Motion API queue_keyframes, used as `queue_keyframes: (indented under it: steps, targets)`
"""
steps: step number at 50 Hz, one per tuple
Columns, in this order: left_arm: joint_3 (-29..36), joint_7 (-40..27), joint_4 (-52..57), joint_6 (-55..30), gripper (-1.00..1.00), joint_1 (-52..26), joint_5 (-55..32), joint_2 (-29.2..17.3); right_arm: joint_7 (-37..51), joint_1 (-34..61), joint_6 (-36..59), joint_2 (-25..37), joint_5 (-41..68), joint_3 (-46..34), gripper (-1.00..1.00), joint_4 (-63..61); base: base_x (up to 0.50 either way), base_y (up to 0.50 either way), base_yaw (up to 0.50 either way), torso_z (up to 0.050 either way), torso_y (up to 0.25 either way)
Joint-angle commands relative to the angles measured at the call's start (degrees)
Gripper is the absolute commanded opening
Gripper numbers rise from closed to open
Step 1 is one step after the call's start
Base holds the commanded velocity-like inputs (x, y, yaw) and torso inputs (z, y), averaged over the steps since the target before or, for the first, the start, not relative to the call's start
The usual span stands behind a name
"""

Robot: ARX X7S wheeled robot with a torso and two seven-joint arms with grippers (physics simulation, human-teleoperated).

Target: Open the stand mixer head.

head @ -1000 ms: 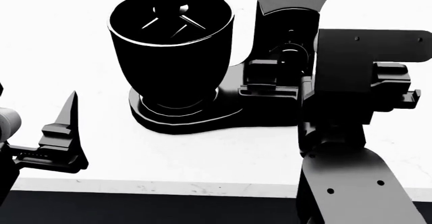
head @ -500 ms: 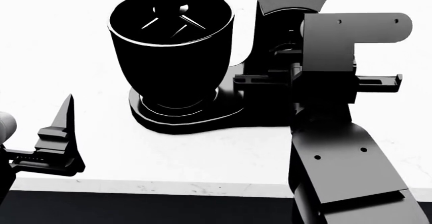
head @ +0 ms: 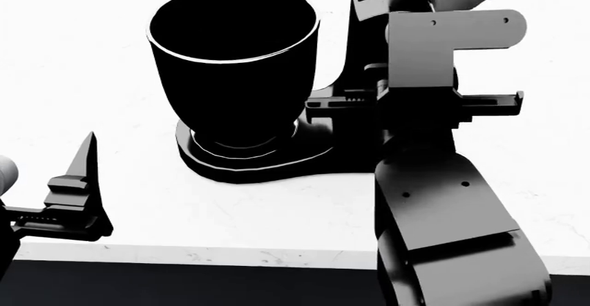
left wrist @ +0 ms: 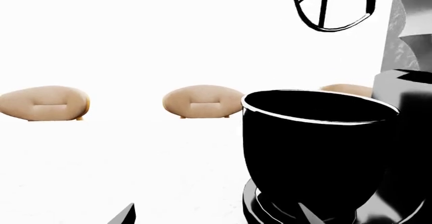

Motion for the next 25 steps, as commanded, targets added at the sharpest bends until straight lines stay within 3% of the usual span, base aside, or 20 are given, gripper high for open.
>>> queue_keyframes:
  steps: [1, 6, 9, 10, 11, 12, 13, 18, 21, 25]
  targets:
    - [-1.6, -1.0, -1.5, 4.3, 1.00, 1.8, 3.3, 1.3, -2.6, 3.6, -5.7, -1.5, -0.1, 0.2, -1.00, 11.2, 0.02, 0.00, 0.01, 0.000, 0.000]
    - [-1.6, -1.1, -2.2, 5.1, 1.00, 2.1, 3.5, 1.4, -2.7, 5.2, -8.3, -1.9, -0.6, -0.4, -1.00, 15.8, 0.03, 0.00, 0.01, 0.000, 0.000]
    - [-2.1, -1.3, -1.6, 4.9, 1.00, 2.7, 3.2, 1.2, -2.4, 3.6, -6.5, -1.6, 0.3, -0.2, -1.00, 12.0, 0.03, 0.00, 0.01, 0.000, 0.000]
    - [-2.1, -1.3, -1.5, 4.8, 1.00, 2.6, 3.1, 1.2, -2.3, 3.3, -5.9, -1.5, 0.6, -0.1, 1.00, 10.9, 0.02, 0.00, 0.01, 0.000, 0.000]
    - [-2.2, -1.5, -1.2, 4.4, 1.00, 2.3, 2.9, 1.1, -2.3, 2.9, -4.6, -1.3, 1.1, 0.2, 1.00, 8.9, 0.02, 0.00, 0.01, 0.016, 0.000]
    - [-1.9, -1.8, -0.5, 3.9, 1.00, 2.2, 2.8, 1.3, -1.2, 0.2, 2.5, 0.0, 4.0, 2.9, 1.00, 0.3, 0.02, 0.00, 0.01, 0.000, 0.000]
    - [-1.8, -2.0, -0.3, 3.7, 1.00, 2.1, 2.7, 1.3, -1.0, -0.5, 3.4, 0.2, 4.5, 3.4, 1.00, -6.8, 0.01, 0.00, 0.01, 0.000, 0.000]
    - [-1.6, -2.2, -0.4, 4.0, 1.00, 2.1, 2.7, 1.4, -0.3, -3.1, 6.4, 0.5, 6.5, 5.6, 1.00, -13.5, 0.00, 0.00, 0.00, 0.000, 0.000]
    - [-1.9, -2.2, -0.6, 5.2, 1.00, 3.2, 2.9, 1.5, 1.0, -12.5, 5.9, 2.0, 7.2, 6.9, 1.00, -25.6, 0.00, 0.00, 0.00, 0.000, 0.000]
    - [-1.0, -2.4, -0.9, 4.8, 1.00, 2.4, 2.9, 1.4, 1.5, -21.5, 6.7, 1.5, 9.4, 10.8, 1.00, -31.6, 0.00, 0.00, 0.00, 0.000, 0.000]
